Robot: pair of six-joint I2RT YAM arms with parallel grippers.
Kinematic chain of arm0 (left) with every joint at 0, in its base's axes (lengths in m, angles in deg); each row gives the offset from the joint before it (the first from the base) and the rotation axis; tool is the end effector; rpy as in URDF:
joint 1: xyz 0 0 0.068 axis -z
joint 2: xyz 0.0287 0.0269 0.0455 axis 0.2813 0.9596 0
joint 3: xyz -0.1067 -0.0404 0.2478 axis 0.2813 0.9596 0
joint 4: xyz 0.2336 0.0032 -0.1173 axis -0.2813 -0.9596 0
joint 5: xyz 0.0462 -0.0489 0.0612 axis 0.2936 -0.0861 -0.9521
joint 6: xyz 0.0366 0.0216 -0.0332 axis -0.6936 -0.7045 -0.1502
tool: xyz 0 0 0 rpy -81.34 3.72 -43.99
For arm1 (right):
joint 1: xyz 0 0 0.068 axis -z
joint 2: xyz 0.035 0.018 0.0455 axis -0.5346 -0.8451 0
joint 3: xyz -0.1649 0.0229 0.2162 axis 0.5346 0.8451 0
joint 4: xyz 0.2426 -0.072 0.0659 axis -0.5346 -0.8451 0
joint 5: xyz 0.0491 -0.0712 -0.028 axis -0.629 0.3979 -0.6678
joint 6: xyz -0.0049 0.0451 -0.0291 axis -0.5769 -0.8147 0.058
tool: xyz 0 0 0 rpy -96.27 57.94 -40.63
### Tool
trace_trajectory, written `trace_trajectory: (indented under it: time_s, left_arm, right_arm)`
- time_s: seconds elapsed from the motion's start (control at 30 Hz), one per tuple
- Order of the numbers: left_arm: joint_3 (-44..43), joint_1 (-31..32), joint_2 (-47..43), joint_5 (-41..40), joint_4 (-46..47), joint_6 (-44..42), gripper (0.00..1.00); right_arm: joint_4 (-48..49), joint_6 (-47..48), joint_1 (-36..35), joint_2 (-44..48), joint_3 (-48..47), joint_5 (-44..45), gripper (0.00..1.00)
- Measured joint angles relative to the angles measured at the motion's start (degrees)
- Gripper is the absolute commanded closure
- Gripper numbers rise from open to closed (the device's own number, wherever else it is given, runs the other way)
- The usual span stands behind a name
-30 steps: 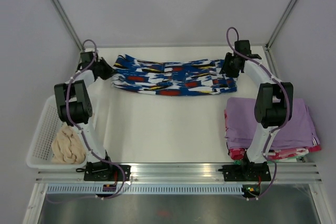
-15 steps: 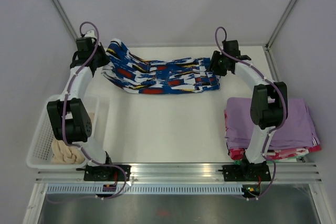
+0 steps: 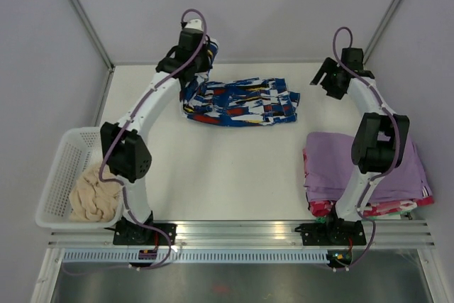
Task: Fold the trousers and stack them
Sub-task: Fold the trousers
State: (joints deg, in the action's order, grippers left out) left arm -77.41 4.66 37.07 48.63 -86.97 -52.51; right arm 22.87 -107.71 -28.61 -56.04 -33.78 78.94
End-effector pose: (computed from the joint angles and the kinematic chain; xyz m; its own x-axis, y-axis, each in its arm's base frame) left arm 0.4117 -0.1502 0.3687 -0.4839 -0.1396 -0.8639 0.0324 0.9837 -0.1771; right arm 0.4382 -0.0243 0.2482 -0.6570 0.5067 -0.5583 0.3314 0.8592 0.3898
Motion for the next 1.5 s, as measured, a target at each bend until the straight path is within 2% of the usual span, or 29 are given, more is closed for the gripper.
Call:
trace_trajectory:
  time_s: [0.13,0.23,0.33,0.5,0.63,0.83,1.1,1.27,1.5]
  left_arm:
    - [-11.19,7.96,9.68,-3.96,-2.19,4.24,0.98]
    - [-20.33,13.03,18.12,-7.63,-3.78,6.97,0.98]
    - [-24.52,16.63,23.93,-10.78,-4.26,10.36,0.98]
    - [-24.92,20.04,29.24,-12.76,-3.91,17.7,0.98]
    - [-26.95,20.72,32.81,-13.0,0.35,21.38,0.98]
    - [-32.41,22.1,37.81,-13.2,6.01,22.36,0.98]
    - [-32.72,25.07,40.48,-11.37,9.31,23.3,0.98]
    - [-32.72,25.77,40.68,-10.78,9.86,23.63,0.93]
    - [-32.72,26.08,40.7,-9.9,10.49,27.8,0.94]
  right_arm:
    - [-0.42,0.22,4.5,0.0,-3.91,0.11,0.16]
    - [0.22,0.57,4.37,0.39,-4.74,-0.2,0.15]
    - [1.16,0.59,4.02,0.72,-3.69,-1.25,0.15]
    - [2.64,-0.59,5.62,1.49,0.15,-4.39,0.15]
    - [3.52,-2.12,7.5,1.49,1.31,-6.88,0.15]
    - [5.42,-3.78,8.02,1.49,1.31,-9.73,0.14]
    - [6.62,-4.66,7.67,1.49,1.44,-12.24,0.14]
    - [6.86,-5.25,7.67,1.42,1.53,-13.33,0.14]
    - [7.93,-5.6,7.67,1.42,2.36,-14.25,0.13]
